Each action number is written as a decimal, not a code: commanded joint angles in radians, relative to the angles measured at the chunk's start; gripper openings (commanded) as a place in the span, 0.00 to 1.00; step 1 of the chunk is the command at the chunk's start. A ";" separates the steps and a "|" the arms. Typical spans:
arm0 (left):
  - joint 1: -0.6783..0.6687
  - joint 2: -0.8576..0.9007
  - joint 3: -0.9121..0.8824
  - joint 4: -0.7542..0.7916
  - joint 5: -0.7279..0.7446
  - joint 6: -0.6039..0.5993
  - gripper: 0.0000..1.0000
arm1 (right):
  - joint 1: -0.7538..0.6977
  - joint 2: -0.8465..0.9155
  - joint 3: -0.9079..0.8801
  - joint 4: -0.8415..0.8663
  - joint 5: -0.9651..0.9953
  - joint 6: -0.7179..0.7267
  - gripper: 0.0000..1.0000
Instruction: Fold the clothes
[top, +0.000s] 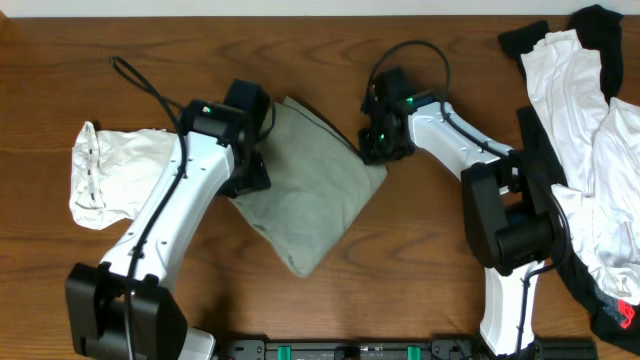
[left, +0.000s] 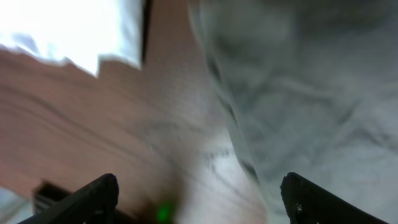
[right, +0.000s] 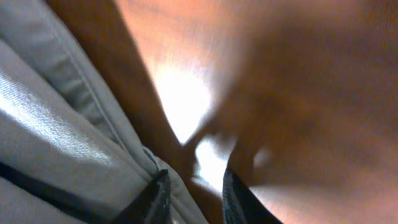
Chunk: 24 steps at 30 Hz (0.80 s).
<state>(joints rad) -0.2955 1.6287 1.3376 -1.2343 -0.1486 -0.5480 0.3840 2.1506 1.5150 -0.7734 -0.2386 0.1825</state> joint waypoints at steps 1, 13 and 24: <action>0.003 0.005 -0.081 0.019 0.092 -0.086 0.89 | 0.014 0.017 -0.018 -0.056 0.022 -0.012 0.24; 0.005 0.005 -0.363 0.390 0.317 -0.066 1.00 | 0.015 0.017 -0.018 -0.113 0.022 -0.012 0.22; 0.005 0.005 -0.570 0.797 0.500 -0.082 1.00 | 0.015 0.017 -0.018 -0.135 0.025 -0.012 0.21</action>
<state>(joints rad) -0.2943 1.6142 0.8162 -0.4873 0.2573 -0.6254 0.3912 2.1475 1.5162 -0.8944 -0.2371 0.1780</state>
